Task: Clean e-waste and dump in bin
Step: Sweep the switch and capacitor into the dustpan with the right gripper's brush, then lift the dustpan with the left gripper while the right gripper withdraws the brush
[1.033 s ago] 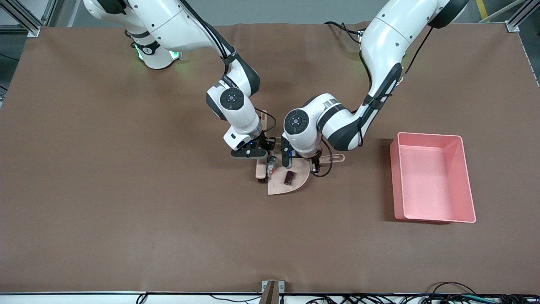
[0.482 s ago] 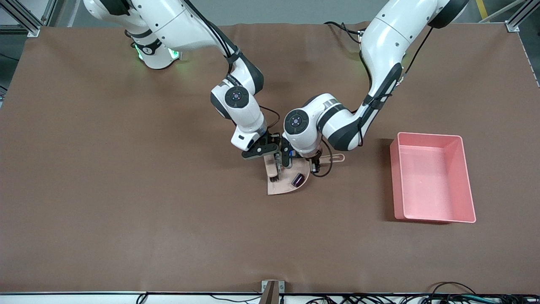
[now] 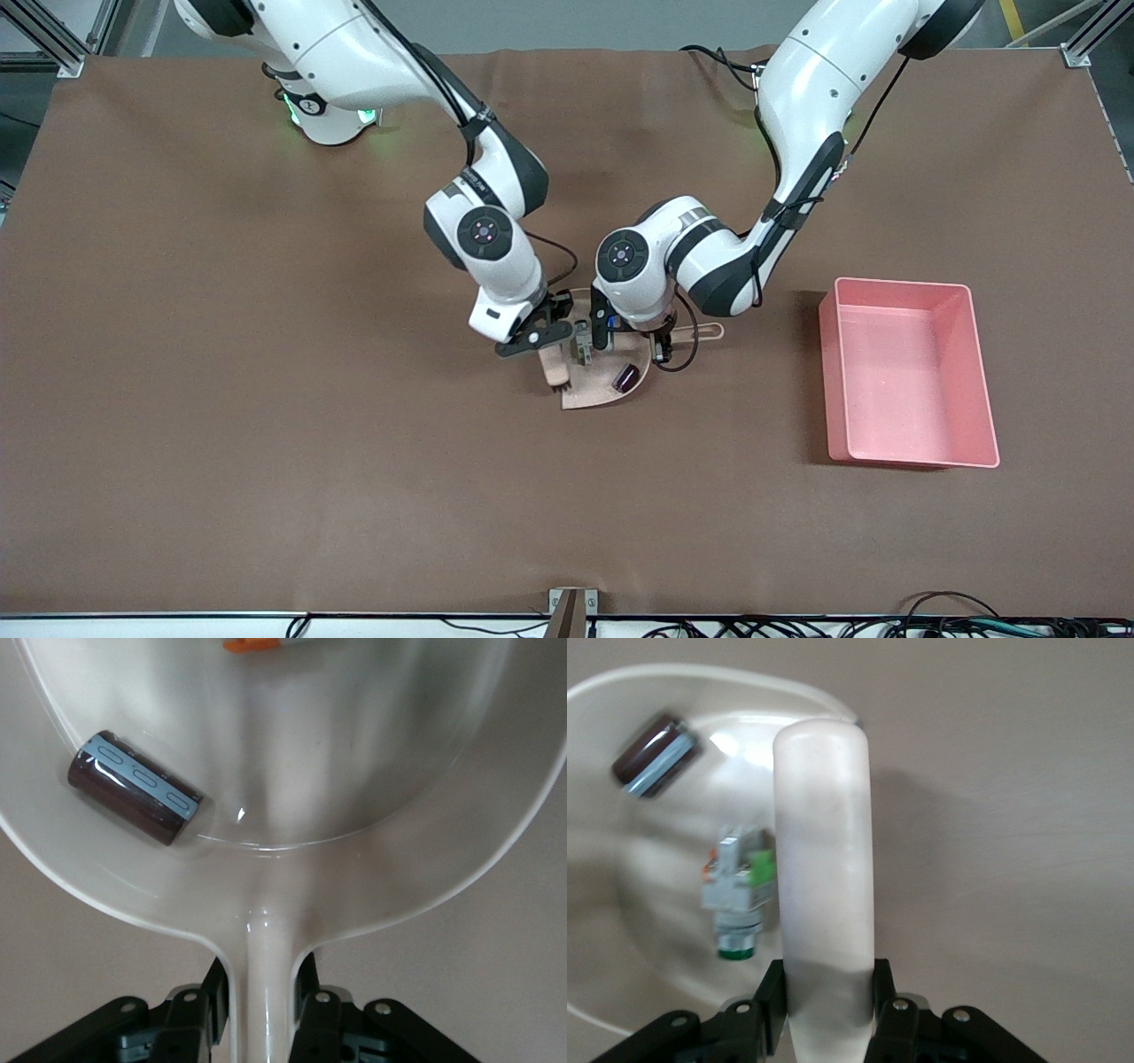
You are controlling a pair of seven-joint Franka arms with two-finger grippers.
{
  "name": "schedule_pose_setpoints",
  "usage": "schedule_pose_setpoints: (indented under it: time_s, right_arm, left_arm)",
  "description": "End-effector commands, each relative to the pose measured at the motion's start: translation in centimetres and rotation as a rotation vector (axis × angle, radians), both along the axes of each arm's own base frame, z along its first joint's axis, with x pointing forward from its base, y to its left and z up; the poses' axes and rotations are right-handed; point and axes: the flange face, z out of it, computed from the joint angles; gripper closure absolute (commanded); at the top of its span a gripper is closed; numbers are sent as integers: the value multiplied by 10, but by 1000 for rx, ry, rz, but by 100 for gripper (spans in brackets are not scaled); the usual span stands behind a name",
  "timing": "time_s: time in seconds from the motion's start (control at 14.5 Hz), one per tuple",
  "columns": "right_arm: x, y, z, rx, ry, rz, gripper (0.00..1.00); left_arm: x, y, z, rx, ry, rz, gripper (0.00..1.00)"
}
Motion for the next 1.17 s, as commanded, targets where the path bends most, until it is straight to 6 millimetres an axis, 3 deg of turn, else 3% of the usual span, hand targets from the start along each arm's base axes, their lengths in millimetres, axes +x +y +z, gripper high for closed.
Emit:
schedule_pose_setpoints:
  time_s: [0.0, 0.14, 0.28, 0.34, 0.48, 0.69, 0.83, 1.03, 1.1]
  right_arm:
    - [30, -47, 29, -3, 34, -62, 99]
    - [46, -87, 46, -41, 68, -105, 99]
    - [65, -141, 67, -55, 88, -131, 99]
    - [67, -159, 77, -63, 95, -131, 100]
    - [68, -221, 84, -91, 99, -189, 100]
    - [43, -295, 78, -147, 123, -247, 100]
    - [19, -325, 80, -149, 104, -278, 100]
    - [5, -372, 80, -146, 99, -303, 100]
    - [-1, -395, 72, -139, 82, -290, 100]
  left_arm:
    - [-4, 2, 9, 21, -16, -6, 73]
    - [-4, 2, 9, 21, -16, -6, 73]
    - [-4, 2, 9, 21, -17, -4, 73]
    - [-3, 5, 8, 23, -15, 1, 73]
    - [0, 9, 8, 19, -14, 15, 73]
    - [4, 6, 17, -6, -21, 21, 74]
    - [7, -9, 30, -56, -38, 25, 76]
    - [12, -22, 40, -150, -89, 16, 78]
    - [12, -25, 42, -173, -98, 17, 79]
